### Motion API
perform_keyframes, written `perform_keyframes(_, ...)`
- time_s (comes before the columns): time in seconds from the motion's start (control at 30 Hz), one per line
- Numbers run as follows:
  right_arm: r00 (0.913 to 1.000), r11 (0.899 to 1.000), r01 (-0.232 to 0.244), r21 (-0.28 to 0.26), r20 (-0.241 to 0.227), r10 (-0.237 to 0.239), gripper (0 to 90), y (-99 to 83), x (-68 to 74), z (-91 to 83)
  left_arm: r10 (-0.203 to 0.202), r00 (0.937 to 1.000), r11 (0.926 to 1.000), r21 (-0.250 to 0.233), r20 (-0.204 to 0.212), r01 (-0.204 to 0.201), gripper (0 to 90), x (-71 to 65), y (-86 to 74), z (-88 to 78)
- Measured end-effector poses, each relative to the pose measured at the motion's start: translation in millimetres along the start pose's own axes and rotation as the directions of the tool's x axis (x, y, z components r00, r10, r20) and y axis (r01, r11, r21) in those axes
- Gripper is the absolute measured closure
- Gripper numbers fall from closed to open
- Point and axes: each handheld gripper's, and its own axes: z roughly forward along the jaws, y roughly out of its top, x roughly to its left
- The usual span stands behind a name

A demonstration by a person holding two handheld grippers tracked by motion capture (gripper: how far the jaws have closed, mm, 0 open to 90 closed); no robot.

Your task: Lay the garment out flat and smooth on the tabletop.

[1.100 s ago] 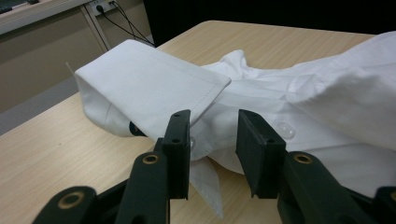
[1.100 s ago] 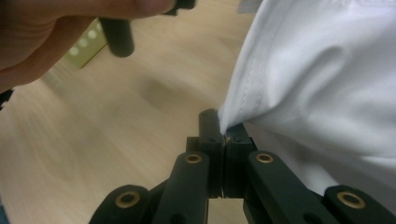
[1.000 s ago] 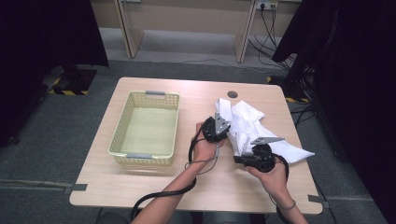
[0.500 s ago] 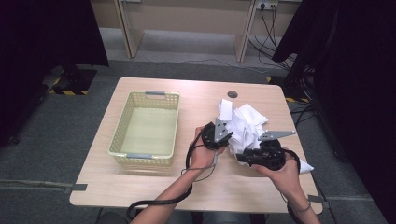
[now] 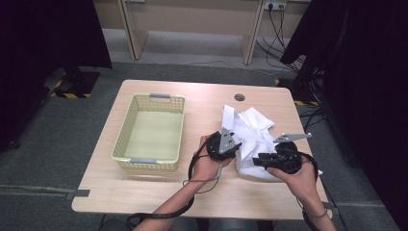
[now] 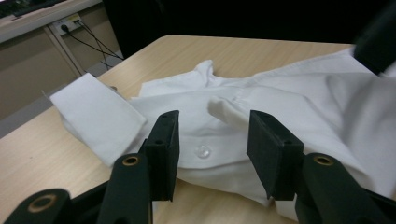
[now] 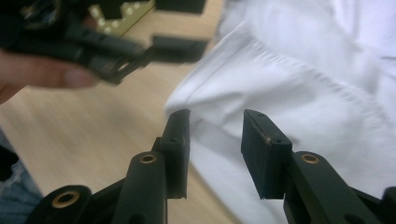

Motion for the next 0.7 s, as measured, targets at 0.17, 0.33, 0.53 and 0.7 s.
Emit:
perform_keyframes(0.17,0.9990,0.999,-0.030,-0.031,0.032,0.031,61.1,6.3,-11.7,-5.6,-0.007,0.9983,1.0000,-0.005,0.057,0.007,50.5,-10.4,-4.1,-11.7)
perform_keyframes(0.33,0.9967,0.998,-0.058,-0.032,0.055,0.060,58.6,9.0,-21.1,-2.0,-0.018,0.9921,0.9997,0.016,0.124,0.016,46.2,-22.6,-11.8,-16.4)
perform_keyframes(0.53,0.9948,0.998,-0.059,-0.035,0.081,0.061,54.5,19.5,-24.5,2.4,-0.048,0.9792,0.9975,0.060,0.197,0.037,36.7,-38.6,-20.2,-12.9)
perform_keyframes(0.7,0.9939,1.000,-0.014,-0.007,0.109,0.015,51.0,39.3,-19.1,12.3,-0.083,0.9735,0.9939,0.089,0.213,0.065,28.8,-50.4,-27.6,-6.2)
